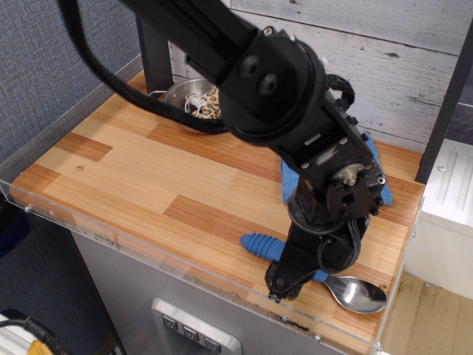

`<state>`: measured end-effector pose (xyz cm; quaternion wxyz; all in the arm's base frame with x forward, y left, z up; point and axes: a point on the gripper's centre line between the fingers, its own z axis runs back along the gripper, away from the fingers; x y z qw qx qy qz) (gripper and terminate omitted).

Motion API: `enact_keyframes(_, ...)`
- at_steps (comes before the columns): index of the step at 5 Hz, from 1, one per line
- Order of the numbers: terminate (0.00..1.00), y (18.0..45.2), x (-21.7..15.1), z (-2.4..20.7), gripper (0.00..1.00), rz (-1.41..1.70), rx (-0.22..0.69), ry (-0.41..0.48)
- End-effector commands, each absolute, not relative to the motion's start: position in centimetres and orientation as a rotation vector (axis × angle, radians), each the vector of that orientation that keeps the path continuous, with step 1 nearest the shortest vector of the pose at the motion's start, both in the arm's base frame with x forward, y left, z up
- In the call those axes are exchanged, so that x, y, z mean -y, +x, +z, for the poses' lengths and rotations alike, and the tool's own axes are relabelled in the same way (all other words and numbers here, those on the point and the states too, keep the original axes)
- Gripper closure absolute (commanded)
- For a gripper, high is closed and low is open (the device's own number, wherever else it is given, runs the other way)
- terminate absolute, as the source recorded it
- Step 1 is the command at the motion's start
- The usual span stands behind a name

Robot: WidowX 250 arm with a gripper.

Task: Put the spoon under the cloth.

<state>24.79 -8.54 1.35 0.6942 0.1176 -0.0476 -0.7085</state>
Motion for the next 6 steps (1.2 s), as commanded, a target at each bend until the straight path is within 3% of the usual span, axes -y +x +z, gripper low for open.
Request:
enact_keyframes(1, 0.00, 27.7, 7.4, 8.5, 0.00, -1.494, 0.275, 0.278)
enact_keyframes(3, 0.00, 29.2, 4.9, 14.4, 0.00, -1.398, 0.382, 0.244)
enact_keyframes(6, 0.00, 29.2, 4.9, 14.4, 0.00, -1.398, 0.382, 0.244)
